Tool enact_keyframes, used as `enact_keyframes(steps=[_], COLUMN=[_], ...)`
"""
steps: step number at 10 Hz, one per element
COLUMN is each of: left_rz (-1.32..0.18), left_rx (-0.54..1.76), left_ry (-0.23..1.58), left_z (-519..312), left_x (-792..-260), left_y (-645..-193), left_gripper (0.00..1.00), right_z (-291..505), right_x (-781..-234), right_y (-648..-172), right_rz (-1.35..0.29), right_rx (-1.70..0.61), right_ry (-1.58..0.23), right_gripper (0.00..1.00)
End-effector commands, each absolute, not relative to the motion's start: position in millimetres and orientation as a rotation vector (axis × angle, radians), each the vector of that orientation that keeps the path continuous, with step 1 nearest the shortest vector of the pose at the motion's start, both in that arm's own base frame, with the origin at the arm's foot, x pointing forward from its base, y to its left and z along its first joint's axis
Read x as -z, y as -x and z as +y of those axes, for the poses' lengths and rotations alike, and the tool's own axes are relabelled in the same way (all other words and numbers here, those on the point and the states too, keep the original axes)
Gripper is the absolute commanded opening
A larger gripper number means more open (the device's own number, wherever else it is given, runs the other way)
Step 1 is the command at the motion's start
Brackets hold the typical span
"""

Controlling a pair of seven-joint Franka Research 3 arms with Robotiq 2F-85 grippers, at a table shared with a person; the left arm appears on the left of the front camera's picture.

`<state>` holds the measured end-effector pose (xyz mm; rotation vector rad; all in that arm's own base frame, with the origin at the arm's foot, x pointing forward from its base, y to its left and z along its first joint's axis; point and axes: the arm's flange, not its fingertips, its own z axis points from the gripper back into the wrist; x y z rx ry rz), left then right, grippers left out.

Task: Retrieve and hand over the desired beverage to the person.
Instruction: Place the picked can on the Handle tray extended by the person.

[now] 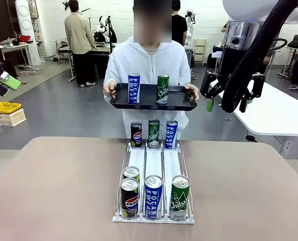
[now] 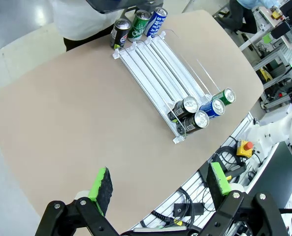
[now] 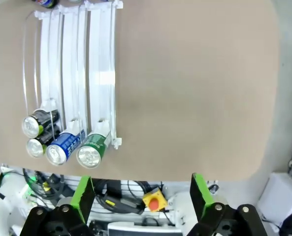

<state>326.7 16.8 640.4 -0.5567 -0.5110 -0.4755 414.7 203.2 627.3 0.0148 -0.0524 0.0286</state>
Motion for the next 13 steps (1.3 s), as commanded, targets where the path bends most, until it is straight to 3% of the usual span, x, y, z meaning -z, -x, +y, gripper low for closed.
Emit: enact_keyframes(steps=[1, 13], left_rz=[-0.516, -0.516], left_rx=[0.482, 0.482], left_ry=[0.567, 0.567], left_z=[17.6, 17.6], left_x=[-640.1, -640.1], left_y=[-326.6, -326.6], left_gripper=[1.0, 1.0], right_z=[207.9, 207.9], right_x=[-637.2, -637.2], right_y=[-417.1, -417.1], right_rz=[-0.057, -0.057], right_rx=[-0.034, -0.034], right_ry=[-0.004, -0.004], right_gripper=[1.0, 1.0])
